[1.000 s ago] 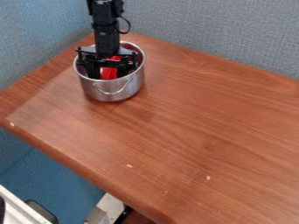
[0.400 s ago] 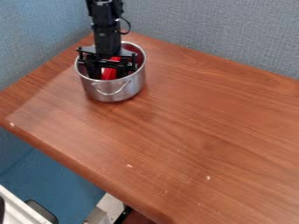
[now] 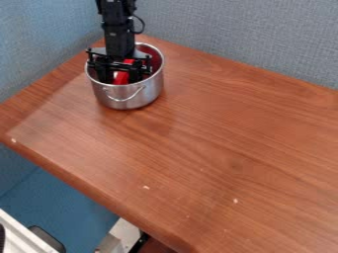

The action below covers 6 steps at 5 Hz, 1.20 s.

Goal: Put the red object in the metal pot

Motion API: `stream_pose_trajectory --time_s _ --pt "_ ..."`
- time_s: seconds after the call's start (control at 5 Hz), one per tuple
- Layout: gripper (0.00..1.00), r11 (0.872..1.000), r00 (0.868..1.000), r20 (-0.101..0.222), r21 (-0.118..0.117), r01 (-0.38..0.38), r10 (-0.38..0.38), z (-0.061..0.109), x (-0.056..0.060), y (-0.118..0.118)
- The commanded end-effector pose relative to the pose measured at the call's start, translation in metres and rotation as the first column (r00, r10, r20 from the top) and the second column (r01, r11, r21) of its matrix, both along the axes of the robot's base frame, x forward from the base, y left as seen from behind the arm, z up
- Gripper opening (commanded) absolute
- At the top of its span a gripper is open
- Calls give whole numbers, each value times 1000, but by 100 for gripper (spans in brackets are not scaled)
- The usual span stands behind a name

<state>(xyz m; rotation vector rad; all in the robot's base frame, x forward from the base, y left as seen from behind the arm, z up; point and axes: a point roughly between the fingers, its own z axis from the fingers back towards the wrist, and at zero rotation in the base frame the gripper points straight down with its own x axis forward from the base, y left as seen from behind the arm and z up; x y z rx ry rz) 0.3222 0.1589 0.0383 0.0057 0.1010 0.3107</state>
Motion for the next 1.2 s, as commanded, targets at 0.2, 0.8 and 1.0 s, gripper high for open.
stream_pose_trajectory --time_s 0.2,0.8,1.0 --pt "0 999 999 42 25 -35 34 17 0 21" --pt "0 996 995 58 17 -88 87 28 3 13" --pt "100 992 991 62 17 -123 122 28 4 6"
